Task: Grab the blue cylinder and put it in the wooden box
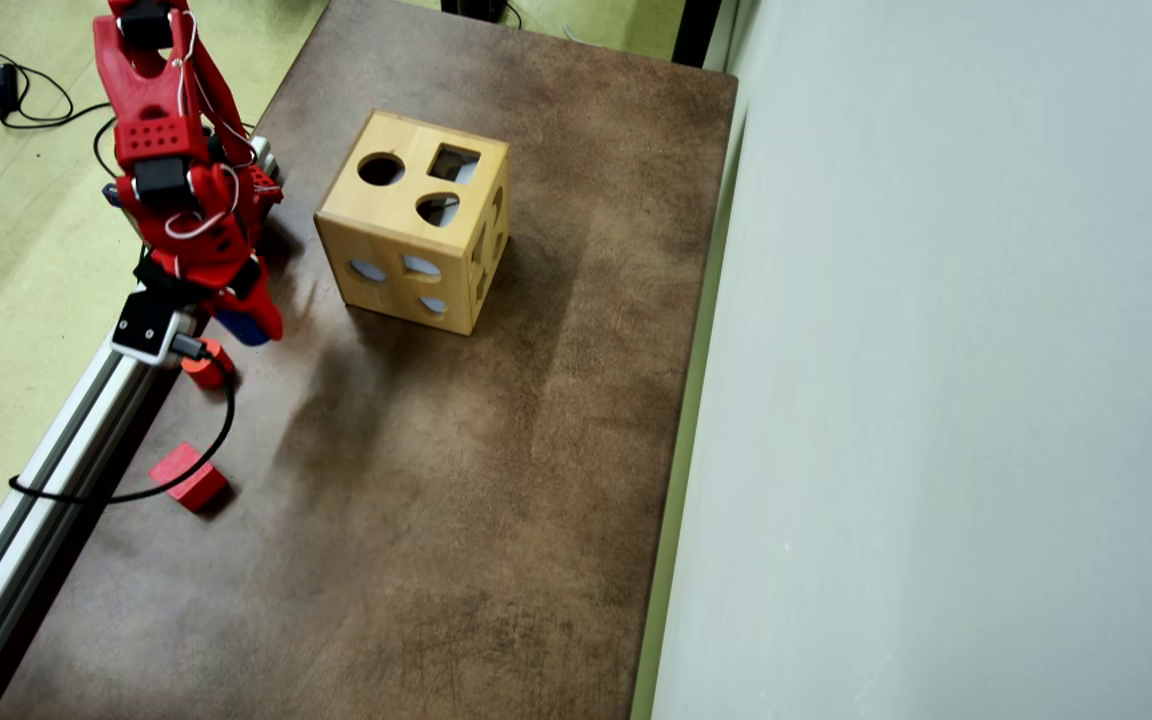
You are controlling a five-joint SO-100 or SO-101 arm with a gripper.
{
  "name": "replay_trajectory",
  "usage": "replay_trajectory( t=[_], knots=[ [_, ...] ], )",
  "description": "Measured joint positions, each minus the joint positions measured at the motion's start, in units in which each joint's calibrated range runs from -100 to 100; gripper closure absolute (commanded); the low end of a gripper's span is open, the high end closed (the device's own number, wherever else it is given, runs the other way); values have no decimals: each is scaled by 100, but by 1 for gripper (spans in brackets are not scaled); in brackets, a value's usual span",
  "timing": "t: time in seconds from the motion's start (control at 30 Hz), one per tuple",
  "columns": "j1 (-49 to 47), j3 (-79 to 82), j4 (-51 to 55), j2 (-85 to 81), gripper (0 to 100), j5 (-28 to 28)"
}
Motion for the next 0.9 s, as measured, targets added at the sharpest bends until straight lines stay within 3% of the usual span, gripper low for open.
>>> replay_trajectory(
  t=[0.5,0.9],
  knots=[
    [-762,-1688,1590,-805,87,-381],
    [-2199,-1869,1881,-805,87,-1001]
  ],
)
